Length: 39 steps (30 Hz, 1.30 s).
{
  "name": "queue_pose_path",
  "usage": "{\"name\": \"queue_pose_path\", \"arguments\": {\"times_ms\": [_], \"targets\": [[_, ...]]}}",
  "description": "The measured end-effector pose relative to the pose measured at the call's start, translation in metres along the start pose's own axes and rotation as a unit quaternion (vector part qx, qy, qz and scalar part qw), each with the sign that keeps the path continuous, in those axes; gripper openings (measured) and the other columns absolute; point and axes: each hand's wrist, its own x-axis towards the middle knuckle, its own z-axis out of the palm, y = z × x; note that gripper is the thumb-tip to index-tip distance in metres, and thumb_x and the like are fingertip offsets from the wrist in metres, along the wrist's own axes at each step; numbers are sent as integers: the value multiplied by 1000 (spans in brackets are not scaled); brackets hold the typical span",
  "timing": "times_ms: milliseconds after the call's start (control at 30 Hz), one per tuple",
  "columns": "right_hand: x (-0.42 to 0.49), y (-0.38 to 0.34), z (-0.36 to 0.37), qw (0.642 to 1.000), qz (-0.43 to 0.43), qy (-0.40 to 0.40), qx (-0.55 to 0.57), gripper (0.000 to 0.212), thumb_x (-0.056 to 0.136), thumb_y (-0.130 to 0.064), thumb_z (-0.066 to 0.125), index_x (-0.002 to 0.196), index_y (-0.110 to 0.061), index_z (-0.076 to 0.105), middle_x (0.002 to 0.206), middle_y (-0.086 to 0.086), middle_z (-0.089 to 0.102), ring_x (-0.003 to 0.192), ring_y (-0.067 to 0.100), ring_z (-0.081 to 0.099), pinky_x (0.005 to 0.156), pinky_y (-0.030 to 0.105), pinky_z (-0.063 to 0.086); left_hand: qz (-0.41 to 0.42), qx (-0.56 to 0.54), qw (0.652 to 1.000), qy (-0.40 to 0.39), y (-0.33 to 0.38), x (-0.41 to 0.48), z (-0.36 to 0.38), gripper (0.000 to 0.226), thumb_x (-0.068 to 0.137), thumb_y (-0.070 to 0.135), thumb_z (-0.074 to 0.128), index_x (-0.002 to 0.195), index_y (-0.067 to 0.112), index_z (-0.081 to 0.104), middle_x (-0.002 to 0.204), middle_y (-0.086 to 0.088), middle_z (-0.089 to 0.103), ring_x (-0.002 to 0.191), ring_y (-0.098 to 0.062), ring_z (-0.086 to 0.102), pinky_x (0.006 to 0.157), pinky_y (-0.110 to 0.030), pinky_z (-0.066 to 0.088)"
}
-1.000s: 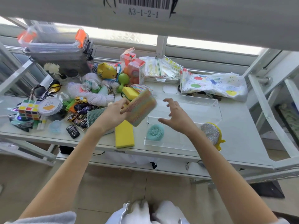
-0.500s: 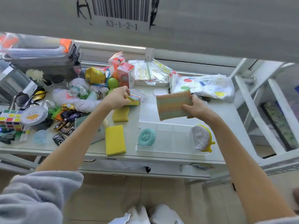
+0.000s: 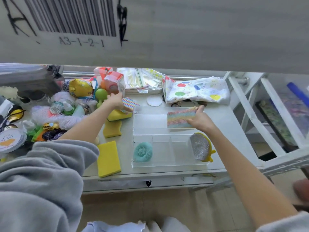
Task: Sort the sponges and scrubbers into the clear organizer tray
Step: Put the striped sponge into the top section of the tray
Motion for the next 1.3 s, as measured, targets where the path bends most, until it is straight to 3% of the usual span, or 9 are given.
{"name": "queue_pose_path", "arguments": {"times_ms": [100, 267, 333, 500, 600, 733, 867, 1133, 1300], "targets": [[5, 2, 1, 998, 8, -21, -58, 92, 91, -36, 57, 149, 2, -3, 141, 23, 47, 124, 35, 52, 100, 43, 46, 10, -19, 1000, -12, -2, 8, 8, 110, 60, 52, 82, 145, 10, 27, 144, -23, 41, 130, -40, 41, 109, -48, 39], [8, 0, 9, 985, 1, 14, -172, 76, 90, -39, 59, 145, -5, 20, 141, 21, 45, 129, 33, 46, 94, 42, 46, 15, -56, 998, 39, -1, -2, 3, 99, 64, 49, 81, 141, 11, 31, 136, -23, 44, 123, -38, 44, 106, -44, 41], [10, -2, 10, 982, 2, 17, -188, 77, 88, -38, 63, 146, -8, 21, 149, 21, 34, 133, 33, 41, 96, 41, 45, 19, -74, 996, 54, -4, -14, -11, 94, 64, 46, 82, 137, 11, 34, 133, -20, 48, 119, -36, 48, 103, -44, 44], [14, -5, 2, 983, -2, 11, -185, 60, 84, -34, 69, 132, -10, 42, 133, 15, 52, 124, 31, 51, 86, 37, 47, 68, -112, 990, 57, -3, -60, -47, 87, 71, 32, 81, 138, 10, 31, 136, -14, 44, 124, -31, 46, 102, -40, 44], [15, -5, -3, 986, -7, 16, -168, 46, 85, -26, 67, 124, -11, 49, 126, 12, 57, 117, 30, 55, 78, 33, 43, 136, -126, 982, 39, 18, -96, -52, 90, 69, 34, 82, 140, 13, 30, 135, -12, 42, 124, -27, 42, 110, -41, 39], [11, -4, -10, 989, -17, 39, -139, 30, 88, -22, 60, 115, -11, 55, 119, 11, 62, 110, 30, 58, 77, 32, 44, 204, -81, 976, 0, 54, -110, -28, 89, 69, 37, 81, 141, 14, 34, 136, -6, 46, 123, -22, 43, 107, -30, 35], [4, -2, -16, 992, -38, 42, -112, 23, 88, -21, 58, 110, -12, 58, 114, 11, 63, 106, 29, 59, 73, 31, 41, 219, -8, 975, -18, 70, -103, 3, 90, 70, 43, 77, 142, 13, 34, 139, -10, 38, 132, -27, 33, 113, -42, 30], [-4, -12, -17, 991, -97, 28, -88, 18, 87, -23, 56, 102, -12, 60, 103, 10, 68, 86, 27, 62, 69, 30, 44, 228, 28, 972, -49, 65, -92, 18, 80, 87, 35, 63, 151, 14, 22, 148, -14, 23, 139, -30, 19, 117, -39, 22], [-6, -30, -14, 988, -127, 20, -84, 19, 87, -22, 56, 102, -11, 61, 106, 10, 67, 94, 29, 63, 75, 35, 49, 231, 11, 971, -62, 54, -90, 24, 54, 89, 27, 63, 140, 19, 47, 157, -12, 14, 146, -32, 14, 119, -45, 21]]}}
